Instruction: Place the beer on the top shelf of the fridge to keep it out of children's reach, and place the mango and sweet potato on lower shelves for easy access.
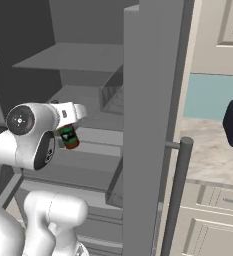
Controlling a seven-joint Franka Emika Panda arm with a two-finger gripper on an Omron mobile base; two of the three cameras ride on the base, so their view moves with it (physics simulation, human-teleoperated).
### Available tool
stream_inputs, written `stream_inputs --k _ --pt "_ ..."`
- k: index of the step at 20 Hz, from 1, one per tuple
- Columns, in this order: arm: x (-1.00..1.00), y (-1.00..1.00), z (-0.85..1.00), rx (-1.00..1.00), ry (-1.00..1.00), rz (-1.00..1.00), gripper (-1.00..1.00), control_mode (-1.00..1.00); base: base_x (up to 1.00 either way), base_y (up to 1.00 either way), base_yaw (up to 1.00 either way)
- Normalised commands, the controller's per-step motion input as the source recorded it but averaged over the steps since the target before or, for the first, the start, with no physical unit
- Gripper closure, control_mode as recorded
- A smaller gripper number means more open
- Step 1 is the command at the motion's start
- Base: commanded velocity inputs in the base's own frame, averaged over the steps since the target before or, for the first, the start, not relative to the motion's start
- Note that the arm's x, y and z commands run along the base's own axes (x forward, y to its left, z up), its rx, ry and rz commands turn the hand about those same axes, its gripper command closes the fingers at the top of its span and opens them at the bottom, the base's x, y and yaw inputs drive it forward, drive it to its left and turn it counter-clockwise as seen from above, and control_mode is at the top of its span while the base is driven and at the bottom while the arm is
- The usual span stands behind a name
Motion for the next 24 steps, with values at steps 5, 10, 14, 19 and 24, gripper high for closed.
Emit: stream_inputs --k 5,10,14,19,24 --pt "0.00 0.07 0.71 0.07 -0.25 -0.07 1.00 -1.00 0.00 0.00 0.00" --pt "0.00 0.00 0.70 0.24 -0.20 -0.22 1.00 -1.00 0.00 0.00 0.00" --pt "0.00 0.00 0.92 0.22 -0.05 -0.21 1.00 -1.00 0.00 0.00 0.00" --pt "0.00 -0.02 0.84 0.09 0.00 -0.06 1.00 -1.00 0.00 0.00 0.00" --pt "0.19 -0.21 0.17 0.03 0.00 0.01 1.00 -1.00 0.00 0.00 0.00"
